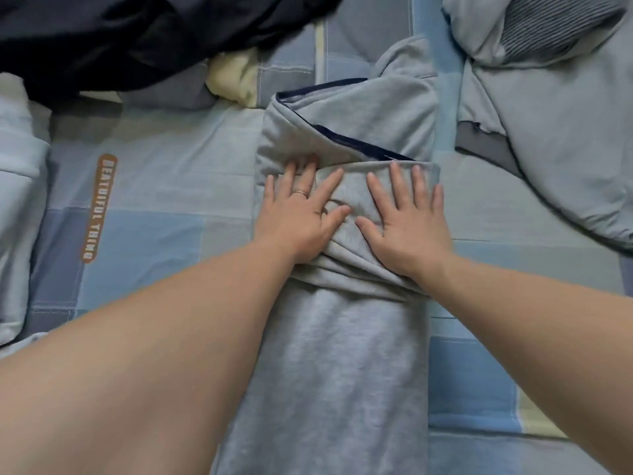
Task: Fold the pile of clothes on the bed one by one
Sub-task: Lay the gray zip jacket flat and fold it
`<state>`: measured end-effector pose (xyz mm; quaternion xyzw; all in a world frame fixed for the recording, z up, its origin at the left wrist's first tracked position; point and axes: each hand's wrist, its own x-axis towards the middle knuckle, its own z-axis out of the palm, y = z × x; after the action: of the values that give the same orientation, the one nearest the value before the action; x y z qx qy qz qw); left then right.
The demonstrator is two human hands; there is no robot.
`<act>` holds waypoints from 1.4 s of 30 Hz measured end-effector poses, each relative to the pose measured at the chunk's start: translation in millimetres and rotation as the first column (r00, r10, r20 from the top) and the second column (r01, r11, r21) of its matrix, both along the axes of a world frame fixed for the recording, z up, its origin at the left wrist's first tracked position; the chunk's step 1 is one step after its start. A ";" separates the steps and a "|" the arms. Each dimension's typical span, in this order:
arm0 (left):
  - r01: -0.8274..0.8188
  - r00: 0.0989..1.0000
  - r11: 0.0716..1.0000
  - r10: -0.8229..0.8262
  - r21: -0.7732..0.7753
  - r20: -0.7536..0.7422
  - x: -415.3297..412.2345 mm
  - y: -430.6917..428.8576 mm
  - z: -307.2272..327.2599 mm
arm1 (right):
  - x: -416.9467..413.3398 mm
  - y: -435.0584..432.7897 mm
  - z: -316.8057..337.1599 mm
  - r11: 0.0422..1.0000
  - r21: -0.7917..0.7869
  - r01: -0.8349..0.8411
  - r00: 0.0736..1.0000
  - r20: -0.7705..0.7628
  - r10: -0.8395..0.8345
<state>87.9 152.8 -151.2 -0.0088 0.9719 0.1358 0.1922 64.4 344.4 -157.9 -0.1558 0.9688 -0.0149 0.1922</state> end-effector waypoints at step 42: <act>0.042 0.997 0.998 -0.044 -0.037 -0.057 306.6 34.3 -23.6 | 316.6 41.3 -23.9 0.965 -0.096 0.245 0.969 0.024 -0.244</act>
<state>394.5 187.0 -174.8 0.0126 0.9793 0.1142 0.1665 381.1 385.6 -181.8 -0.0441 0.9775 -0.0872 0.1870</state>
